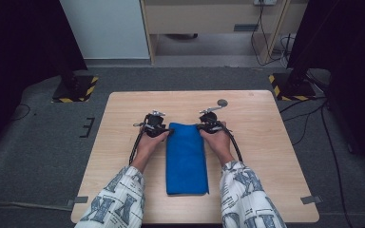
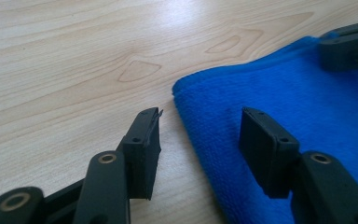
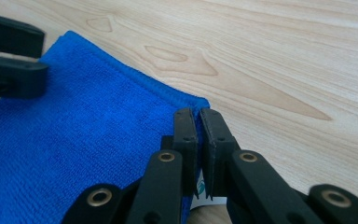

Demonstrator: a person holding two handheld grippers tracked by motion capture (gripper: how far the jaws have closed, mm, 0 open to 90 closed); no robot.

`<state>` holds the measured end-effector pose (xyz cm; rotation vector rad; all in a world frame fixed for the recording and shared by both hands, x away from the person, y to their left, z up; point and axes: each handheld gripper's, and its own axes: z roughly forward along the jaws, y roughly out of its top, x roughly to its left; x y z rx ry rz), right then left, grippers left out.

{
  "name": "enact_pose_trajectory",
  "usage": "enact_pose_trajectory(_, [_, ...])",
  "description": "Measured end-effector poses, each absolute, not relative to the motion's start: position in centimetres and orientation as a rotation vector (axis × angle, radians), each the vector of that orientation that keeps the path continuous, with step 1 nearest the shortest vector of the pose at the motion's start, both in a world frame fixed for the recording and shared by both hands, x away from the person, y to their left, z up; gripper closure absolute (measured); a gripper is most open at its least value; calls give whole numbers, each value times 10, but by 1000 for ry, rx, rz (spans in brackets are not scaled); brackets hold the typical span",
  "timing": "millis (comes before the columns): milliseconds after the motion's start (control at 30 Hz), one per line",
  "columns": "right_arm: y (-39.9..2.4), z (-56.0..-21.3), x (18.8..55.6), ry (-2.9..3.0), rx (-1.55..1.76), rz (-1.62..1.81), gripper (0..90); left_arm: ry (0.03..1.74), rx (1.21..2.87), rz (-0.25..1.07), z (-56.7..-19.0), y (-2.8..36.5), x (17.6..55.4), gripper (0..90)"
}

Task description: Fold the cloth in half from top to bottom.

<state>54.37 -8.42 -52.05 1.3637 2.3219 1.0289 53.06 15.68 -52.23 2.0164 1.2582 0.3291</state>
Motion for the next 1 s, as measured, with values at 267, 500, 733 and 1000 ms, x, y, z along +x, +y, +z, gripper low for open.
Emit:
enact_pose_trajectory(267, [-84,-519,542,2334,1343,1044,856,1268,1977,319,-526,152,539,587])
enact_pose_trajectory(500, [-86,-513,539,2332,1329,1061,857,1209,1965,295,-523,147,537,862])
enact_pose_trajectory(733, [-93,-502,533,2299,1335,1108,858,1185,1934,333,-504,146,530,868])
enact_pose_trajectory(1000, [-99,-475,524,2246,1313,1165,857,1149,1914,381,-473,143,521,870])
